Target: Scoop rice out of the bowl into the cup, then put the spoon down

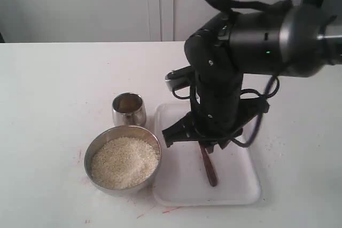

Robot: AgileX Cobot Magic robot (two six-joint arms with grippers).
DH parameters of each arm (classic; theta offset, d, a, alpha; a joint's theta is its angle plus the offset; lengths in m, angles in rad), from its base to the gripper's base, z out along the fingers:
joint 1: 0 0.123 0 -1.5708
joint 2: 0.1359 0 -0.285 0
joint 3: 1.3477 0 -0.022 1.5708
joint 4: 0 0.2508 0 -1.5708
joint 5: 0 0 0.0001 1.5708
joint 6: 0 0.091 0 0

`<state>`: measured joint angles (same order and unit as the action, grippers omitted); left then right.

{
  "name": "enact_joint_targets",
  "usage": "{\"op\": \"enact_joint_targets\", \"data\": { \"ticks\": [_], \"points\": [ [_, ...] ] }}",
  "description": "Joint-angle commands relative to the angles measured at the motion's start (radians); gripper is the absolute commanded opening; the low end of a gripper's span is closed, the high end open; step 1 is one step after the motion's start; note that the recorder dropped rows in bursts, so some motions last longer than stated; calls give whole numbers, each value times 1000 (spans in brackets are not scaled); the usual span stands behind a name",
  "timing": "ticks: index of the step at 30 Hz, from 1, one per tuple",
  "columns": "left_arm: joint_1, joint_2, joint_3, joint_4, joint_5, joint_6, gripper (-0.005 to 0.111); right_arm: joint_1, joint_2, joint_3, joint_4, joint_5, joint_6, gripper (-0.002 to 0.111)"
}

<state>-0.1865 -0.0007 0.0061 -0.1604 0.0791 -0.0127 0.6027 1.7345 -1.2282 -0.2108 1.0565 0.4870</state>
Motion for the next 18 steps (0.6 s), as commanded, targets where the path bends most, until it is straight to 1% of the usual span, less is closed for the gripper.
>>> {"op": "enact_joint_targets", "data": {
  "ticks": [1,4,9,12,18],
  "points": [
    [-1,1,-6,-10,-3,-6,14,46,-187,115,-50,27,-15,17],
    [-1,1,-6,-10,-3,-6,14,79,-334,221,-54,27,-15,8],
    [-1,1,-6,-10,-3,-6,14,120,-620,399,-33,29,28,0],
    [-1,1,-6,-10,-3,-6,14,124,-794,477,-15,34,35,0],
    [-1,1,-6,-10,-3,-6,14,124,-1050,572,-12,36,40,0]
  ]
}}
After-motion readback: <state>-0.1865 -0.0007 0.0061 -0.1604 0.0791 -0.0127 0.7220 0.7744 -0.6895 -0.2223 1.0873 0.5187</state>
